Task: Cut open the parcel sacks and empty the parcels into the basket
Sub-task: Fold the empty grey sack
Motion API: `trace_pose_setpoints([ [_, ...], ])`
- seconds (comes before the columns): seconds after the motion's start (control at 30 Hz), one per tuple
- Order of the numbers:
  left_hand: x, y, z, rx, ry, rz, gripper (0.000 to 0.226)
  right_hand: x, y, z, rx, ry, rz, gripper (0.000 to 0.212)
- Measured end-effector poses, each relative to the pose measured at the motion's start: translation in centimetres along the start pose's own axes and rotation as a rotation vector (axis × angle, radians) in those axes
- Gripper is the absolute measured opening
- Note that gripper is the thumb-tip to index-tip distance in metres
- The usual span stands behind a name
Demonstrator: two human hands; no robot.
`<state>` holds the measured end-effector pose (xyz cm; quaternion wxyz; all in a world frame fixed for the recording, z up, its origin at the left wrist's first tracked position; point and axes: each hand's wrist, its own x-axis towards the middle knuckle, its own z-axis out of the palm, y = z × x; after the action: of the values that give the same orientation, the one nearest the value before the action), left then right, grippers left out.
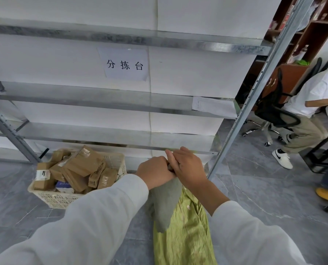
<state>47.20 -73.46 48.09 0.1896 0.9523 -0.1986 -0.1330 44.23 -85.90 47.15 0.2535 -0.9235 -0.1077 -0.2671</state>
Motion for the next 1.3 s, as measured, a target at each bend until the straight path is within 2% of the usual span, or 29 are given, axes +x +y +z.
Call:
trace_pose_setpoints([
  [0.07,-0.2,-0.3,0.4,0.041,-0.007,0.025,0.026,0.0,0.1,0.4,-0.035,-0.112,0.088,0.054],
  [0.17,-0.7,-0.8,0.9,0.099,0.067,0.102,0.028,0.0,0.7,0.9,-0.041,-0.242,0.235,0.062],
  [0.3,-1.5,-1.8,1.4,0.157,0.149,0.202,0.059,0.0,1.5,1.3,0.11,-0.349,0.427,0.065],
  [0.43,-1.9,-2.1,2.5,0.392,0.336,0.378,0.059,-0.2,2.6,1.0,0.291,-0.426,0.587,0.064],
  [0.53,-2.1,-2.1,3.4,0.419,0.275,0.405,0.055,-0.8,2.9,0.8,0.328,-0.47,0.64,0.06],
  [0.63,-1.9,-2.6,3.2,0.364,0.119,0.365,0.05,-1.9,2.7,0.5,0.376,-0.463,0.621,0.053],
  [0.77,-1.4,-4.2,2.0,0.206,-0.005,0.256,0.052,-3.1,2.7,-1.0,0.669,-0.469,0.494,0.015],
  [0.83,-1.3,-4.8,1.7,0.126,-0.06,0.214,0.05,-3.3,3.1,-1.4,0.752,-0.524,0.433,0.02],
  [0.9,-1.1,-4.9,1.5,0.065,-0.073,0.2,0.047,-3.3,3.0,-1.3,0.759,-0.501,0.425,0.024],
  [1.1,-1.3,-5.3,1.3,0.005,0.079,0.208,0.039,-2.9,2.5,-1.0,0.654,-0.387,0.508,0.006],
  [1.2,-1.6,-4.9,1.3,-0.016,0.181,0.276,0.04,-2.4,2.2,-1.1,0.673,-0.36,0.642,0.02],
  [1.3,-1.4,-4.4,1.0,-0.033,0.296,0.315,0.042,-1.8,1.9,-1.7,0.854,-0.359,0.771,0.023],
])
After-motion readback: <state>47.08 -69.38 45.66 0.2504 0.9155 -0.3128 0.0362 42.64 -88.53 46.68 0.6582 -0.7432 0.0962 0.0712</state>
